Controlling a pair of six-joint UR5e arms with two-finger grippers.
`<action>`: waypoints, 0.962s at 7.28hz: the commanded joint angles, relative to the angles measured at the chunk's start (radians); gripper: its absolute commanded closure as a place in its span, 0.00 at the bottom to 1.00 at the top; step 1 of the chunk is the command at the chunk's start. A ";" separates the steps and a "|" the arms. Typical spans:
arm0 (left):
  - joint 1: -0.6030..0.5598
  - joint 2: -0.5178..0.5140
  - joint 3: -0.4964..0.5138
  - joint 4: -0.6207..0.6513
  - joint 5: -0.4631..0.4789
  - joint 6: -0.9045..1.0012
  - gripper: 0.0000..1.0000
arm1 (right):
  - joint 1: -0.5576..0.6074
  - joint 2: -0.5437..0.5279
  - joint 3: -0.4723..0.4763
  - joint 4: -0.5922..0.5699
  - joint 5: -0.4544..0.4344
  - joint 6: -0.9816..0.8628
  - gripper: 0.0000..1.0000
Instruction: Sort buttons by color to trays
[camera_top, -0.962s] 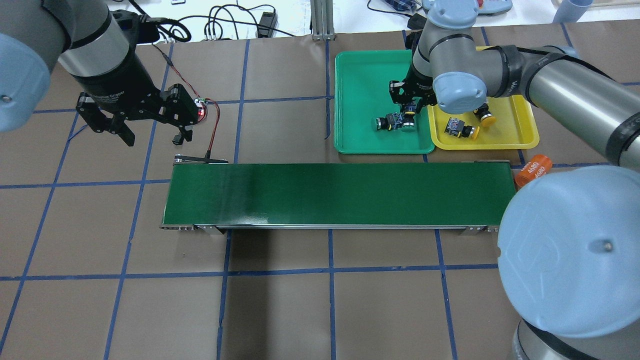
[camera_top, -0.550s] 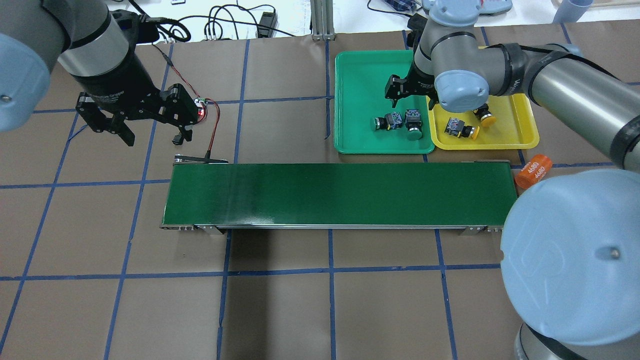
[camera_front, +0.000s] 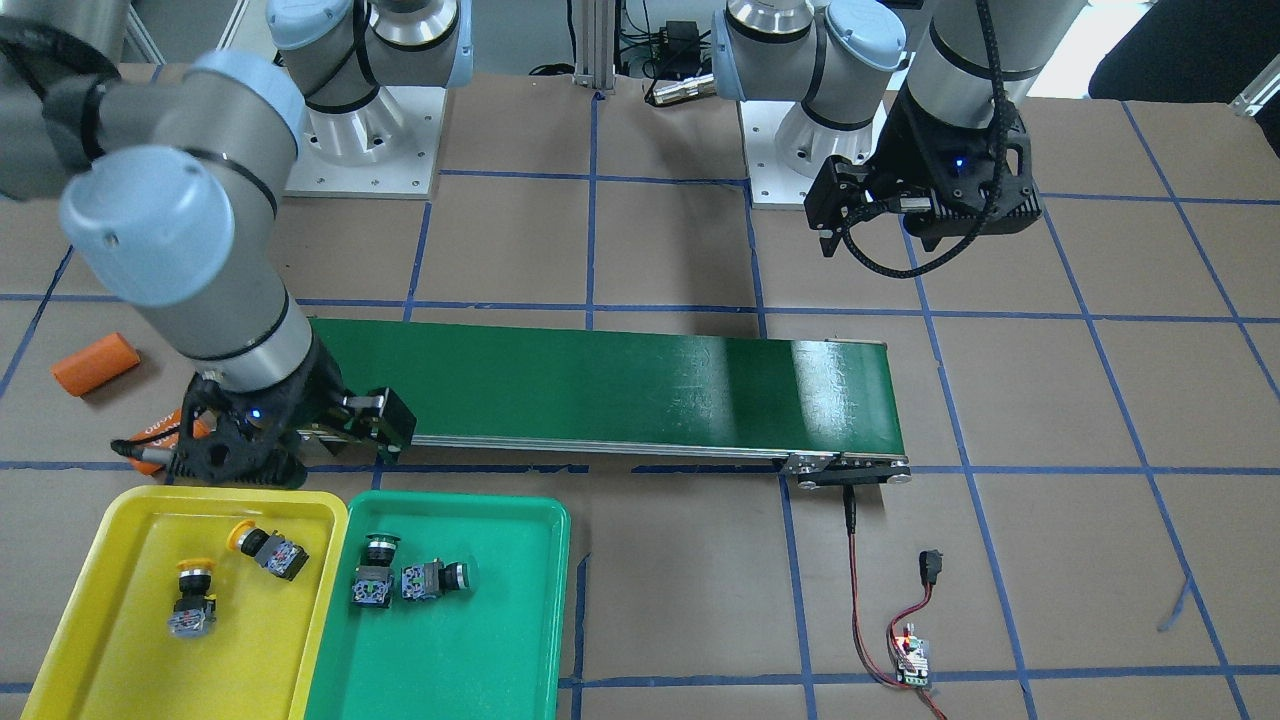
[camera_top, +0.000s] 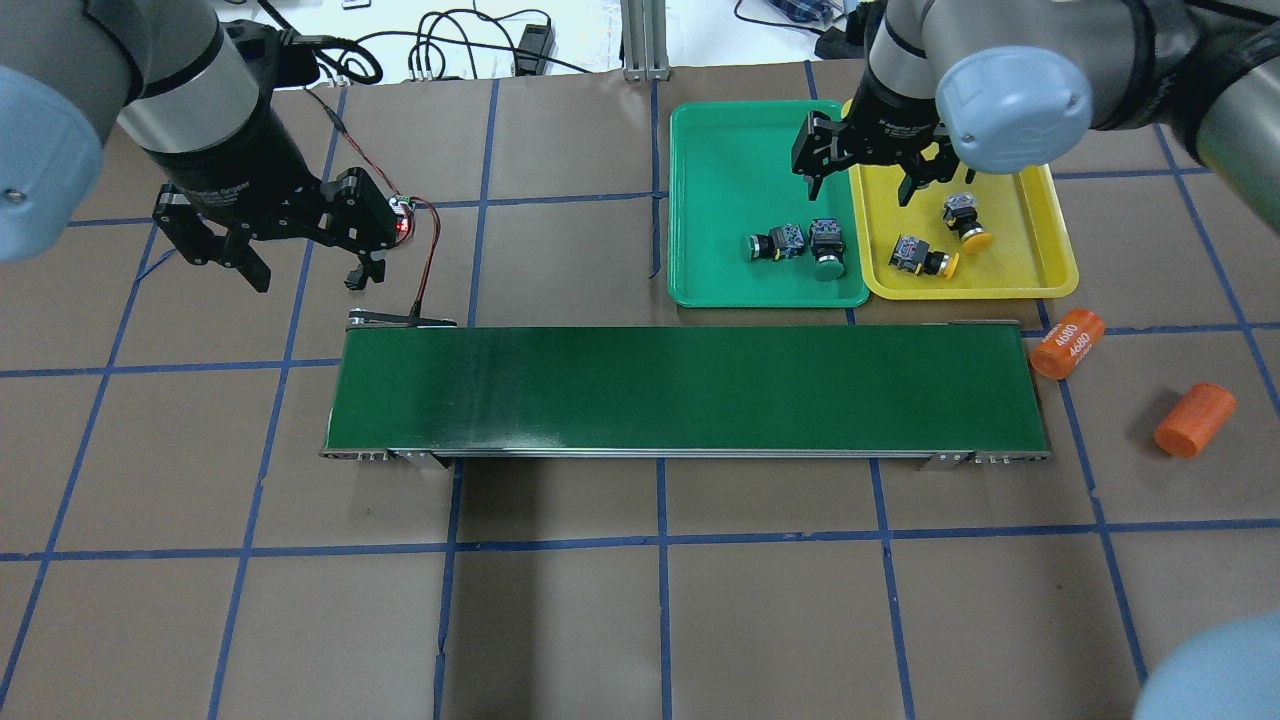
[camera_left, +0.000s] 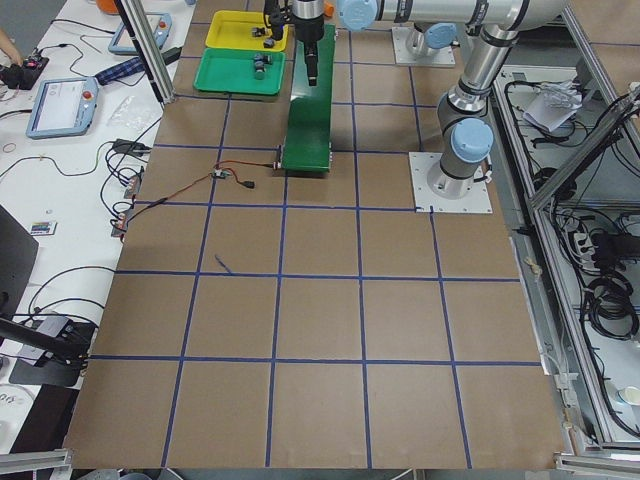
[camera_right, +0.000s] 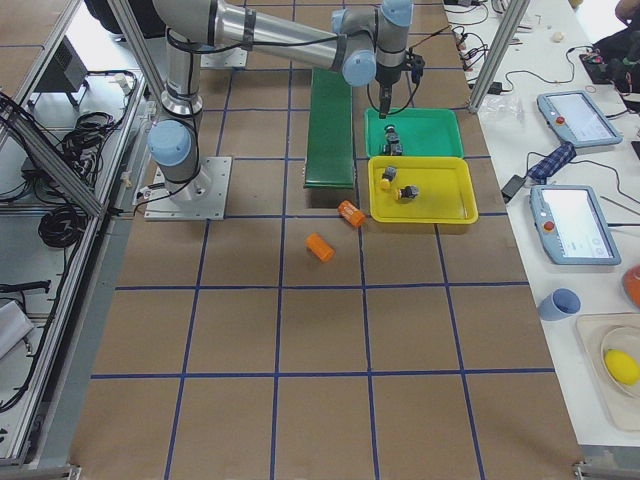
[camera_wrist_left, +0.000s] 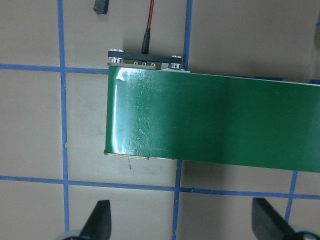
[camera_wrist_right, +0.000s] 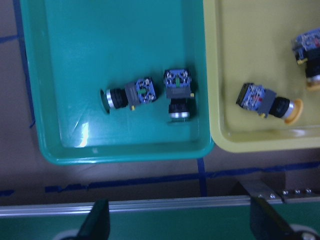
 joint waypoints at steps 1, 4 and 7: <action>0.000 0.000 0.000 0.000 0.000 0.000 0.00 | 0.001 -0.179 0.006 0.211 -0.004 0.000 0.00; 0.000 0.000 0.000 0.000 0.000 0.000 0.00 | 0.003 -0.204 0.026 0.230 -0.028 0.008 0.00; 0.000 -0.002 0.000 0.000 0.000 0.000 0.00 | -0.002 -0.245 0.026 0.270 -0.013 -0.002 0.00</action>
